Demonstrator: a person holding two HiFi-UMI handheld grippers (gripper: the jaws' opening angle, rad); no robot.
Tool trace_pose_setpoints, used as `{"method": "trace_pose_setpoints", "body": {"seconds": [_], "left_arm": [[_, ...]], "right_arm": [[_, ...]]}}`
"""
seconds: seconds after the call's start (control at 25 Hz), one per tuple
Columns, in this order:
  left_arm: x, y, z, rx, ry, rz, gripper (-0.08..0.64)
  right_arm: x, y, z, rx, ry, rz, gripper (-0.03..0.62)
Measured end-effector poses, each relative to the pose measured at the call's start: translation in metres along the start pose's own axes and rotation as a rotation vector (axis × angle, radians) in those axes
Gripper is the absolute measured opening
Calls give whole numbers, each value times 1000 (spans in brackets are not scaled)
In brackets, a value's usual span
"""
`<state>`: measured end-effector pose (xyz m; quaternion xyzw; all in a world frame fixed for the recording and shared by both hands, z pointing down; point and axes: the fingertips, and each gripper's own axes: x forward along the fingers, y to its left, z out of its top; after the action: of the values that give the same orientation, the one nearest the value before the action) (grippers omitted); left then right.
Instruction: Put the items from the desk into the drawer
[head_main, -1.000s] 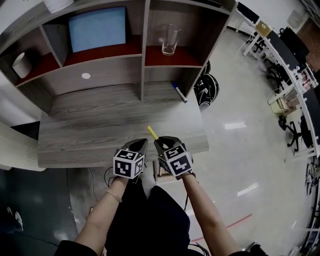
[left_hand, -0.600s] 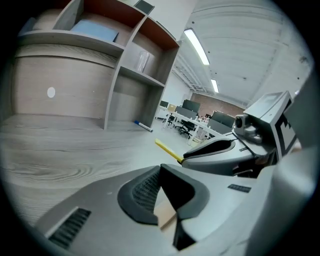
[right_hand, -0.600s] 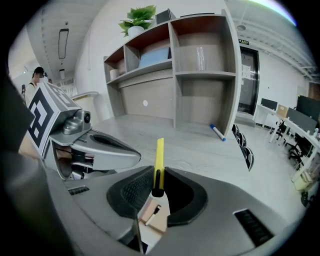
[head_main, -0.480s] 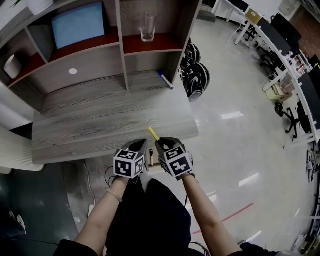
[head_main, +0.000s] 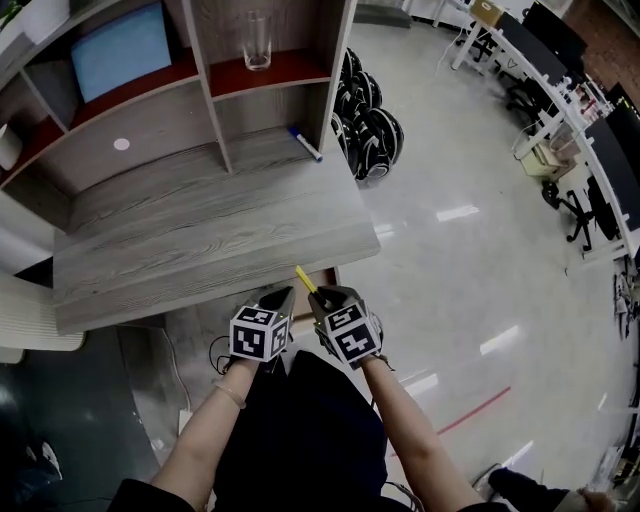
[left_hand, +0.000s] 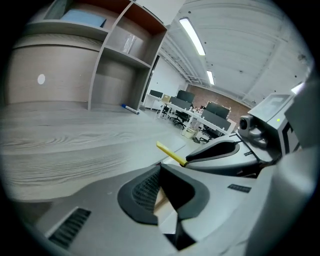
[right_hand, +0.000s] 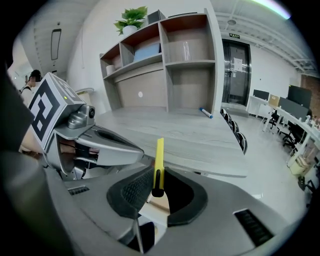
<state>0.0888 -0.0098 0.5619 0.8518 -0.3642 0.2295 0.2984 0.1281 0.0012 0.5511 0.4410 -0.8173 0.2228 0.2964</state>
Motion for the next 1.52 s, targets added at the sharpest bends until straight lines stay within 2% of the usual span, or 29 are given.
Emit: {"method": "trace_pose_setpoints", "body": {"seconds": [0.56, 0.8, 1.2, 1.4, 1.44, 1.52], "left_arm": [[29, 7, -68, -39, 118, -16, 28], [39, 12, -80, -27, 156, -18, 28], [46, 30, -83, -63, 163, 4, 28], [47, 38, -82, -76, 161, 11, 28], [47, 40, -82, -77, 162, 13, 28], [46, 42, -82, -81, 162, 20, 28]], "right_arm": [[46, 1, -76, 71, 131, 45, 55], [68, -9, -86, 85, 154, 41, 55], [100, -20, -90, 178, 172, 23, 57], [112, -22, -88, 156, 178, 8, 60], [114, -21, -87, 147, 175, 3, 68], [115, -19, -86, 147, 173, 11, 130]]}}
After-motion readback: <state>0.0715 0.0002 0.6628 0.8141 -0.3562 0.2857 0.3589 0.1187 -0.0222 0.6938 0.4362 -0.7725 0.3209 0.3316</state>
